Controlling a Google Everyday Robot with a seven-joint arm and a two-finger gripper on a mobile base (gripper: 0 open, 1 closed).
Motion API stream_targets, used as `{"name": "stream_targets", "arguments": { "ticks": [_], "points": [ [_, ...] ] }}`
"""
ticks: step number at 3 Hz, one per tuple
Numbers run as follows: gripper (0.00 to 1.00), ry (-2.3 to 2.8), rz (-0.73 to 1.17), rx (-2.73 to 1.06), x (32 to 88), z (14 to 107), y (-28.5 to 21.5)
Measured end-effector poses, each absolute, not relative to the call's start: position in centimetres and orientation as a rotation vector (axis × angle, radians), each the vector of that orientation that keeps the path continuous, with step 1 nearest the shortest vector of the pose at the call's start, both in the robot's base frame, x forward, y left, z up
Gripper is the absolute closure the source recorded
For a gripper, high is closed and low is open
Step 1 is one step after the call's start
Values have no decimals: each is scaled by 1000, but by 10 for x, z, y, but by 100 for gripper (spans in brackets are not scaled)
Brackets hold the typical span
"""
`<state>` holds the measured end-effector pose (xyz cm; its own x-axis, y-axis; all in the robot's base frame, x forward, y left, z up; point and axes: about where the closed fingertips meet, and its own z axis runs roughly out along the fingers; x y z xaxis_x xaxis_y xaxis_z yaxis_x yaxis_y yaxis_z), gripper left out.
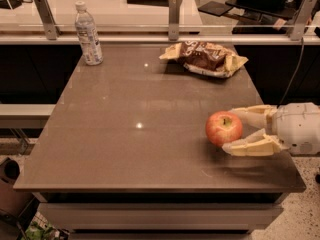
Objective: Move apple near blue plastic bottle
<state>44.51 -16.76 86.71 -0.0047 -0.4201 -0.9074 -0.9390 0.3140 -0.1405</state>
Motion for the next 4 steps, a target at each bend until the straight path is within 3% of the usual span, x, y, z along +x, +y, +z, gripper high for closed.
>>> {"name": "stream_targets", "arguments": {
  "ticks": [4],
  "points": [
    [100,1605,489,-1263,530,958,-88]
  ]
}}
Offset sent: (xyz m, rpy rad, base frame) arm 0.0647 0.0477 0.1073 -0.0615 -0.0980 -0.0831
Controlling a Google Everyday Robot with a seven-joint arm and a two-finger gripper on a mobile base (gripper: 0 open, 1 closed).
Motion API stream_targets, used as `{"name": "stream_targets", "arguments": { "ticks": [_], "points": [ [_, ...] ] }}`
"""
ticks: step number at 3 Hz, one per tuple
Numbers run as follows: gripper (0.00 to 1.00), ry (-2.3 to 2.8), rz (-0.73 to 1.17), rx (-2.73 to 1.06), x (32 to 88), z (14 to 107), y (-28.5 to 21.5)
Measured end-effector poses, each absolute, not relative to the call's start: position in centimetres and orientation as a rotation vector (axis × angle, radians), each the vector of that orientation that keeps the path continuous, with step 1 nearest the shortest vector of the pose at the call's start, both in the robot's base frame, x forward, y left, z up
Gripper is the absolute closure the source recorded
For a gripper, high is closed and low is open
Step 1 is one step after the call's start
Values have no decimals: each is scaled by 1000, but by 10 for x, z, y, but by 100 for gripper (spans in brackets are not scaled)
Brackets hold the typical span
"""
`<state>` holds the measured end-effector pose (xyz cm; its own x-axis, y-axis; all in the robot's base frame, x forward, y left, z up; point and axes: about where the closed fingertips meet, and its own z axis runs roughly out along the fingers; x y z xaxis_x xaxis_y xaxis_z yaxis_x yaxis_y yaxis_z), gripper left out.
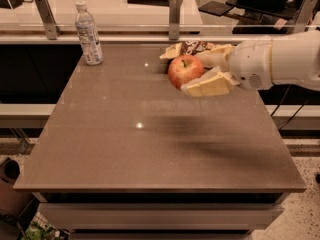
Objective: Move apple near blue plastic bottle
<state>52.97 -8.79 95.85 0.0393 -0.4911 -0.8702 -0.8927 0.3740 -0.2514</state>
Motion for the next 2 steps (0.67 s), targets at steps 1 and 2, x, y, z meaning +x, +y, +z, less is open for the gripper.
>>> {"name": "stream_targets", "arguments": {
  "ticks": [1,2],
  "points": [
    [100,1598,501,-1280,558,961,-60],
    [100,1615,464,-1297,613,958,5]
  ]
}}
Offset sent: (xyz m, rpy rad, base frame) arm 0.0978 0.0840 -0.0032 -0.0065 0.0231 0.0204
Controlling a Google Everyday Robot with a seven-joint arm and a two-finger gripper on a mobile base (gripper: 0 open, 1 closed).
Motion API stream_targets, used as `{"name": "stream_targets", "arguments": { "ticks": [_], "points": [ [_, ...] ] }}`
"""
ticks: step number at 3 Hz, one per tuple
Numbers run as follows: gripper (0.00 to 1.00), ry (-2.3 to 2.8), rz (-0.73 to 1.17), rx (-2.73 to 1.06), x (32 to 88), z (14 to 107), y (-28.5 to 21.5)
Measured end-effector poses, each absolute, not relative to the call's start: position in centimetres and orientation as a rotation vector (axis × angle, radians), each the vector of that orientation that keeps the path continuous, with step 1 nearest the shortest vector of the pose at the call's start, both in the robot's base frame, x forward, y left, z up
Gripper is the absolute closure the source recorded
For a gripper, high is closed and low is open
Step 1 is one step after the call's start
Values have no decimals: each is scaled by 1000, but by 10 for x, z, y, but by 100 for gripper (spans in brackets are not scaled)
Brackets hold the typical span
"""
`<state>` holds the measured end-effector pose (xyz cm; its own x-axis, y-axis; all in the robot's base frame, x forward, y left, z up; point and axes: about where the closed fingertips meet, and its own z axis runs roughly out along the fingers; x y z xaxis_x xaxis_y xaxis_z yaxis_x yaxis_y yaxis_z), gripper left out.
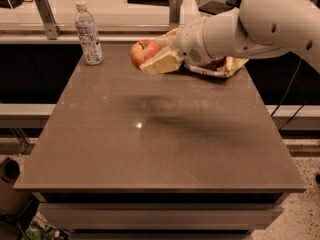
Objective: Move apple near blue plastic bottle
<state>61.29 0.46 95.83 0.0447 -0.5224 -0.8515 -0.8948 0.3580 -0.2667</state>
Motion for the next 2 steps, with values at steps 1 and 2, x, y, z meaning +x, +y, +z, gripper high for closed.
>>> {"name": "stream_targets", "arguments": {
  "ticks": [1,2],
  "points": [
    [100,1621,453,-1300,622,959,9],
    [100,1649,448,-1336,655,951,23]
  ]
}}
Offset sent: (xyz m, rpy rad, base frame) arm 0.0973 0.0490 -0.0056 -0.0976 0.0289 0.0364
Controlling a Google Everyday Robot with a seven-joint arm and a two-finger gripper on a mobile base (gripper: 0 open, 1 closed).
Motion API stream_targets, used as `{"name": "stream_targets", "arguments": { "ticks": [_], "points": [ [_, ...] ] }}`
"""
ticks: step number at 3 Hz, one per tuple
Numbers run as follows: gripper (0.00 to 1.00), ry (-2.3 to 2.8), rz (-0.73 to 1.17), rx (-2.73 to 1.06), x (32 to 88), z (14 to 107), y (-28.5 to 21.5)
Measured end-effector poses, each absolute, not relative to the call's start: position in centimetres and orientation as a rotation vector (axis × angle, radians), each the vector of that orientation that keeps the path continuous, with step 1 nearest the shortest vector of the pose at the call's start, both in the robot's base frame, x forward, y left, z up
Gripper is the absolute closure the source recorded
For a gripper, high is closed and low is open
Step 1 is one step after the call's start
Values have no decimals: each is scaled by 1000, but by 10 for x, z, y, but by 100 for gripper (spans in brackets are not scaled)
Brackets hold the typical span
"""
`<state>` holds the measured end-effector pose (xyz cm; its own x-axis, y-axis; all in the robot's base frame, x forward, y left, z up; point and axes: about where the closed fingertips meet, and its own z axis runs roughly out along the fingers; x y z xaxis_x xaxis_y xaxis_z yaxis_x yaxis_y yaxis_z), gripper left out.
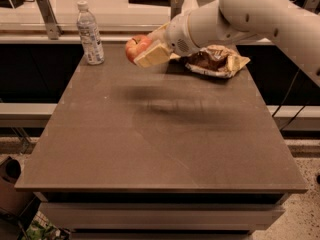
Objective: Move apple near blue plastic bottle
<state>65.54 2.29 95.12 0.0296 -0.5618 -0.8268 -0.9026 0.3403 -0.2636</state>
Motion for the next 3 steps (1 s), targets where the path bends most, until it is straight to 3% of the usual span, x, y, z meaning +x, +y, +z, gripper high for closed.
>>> {"name": "stream_targets", "arguments": {
  "ticks": [3],
  "points": [
    [100,1724,506,-1397,737,893,87]
  ]
}}
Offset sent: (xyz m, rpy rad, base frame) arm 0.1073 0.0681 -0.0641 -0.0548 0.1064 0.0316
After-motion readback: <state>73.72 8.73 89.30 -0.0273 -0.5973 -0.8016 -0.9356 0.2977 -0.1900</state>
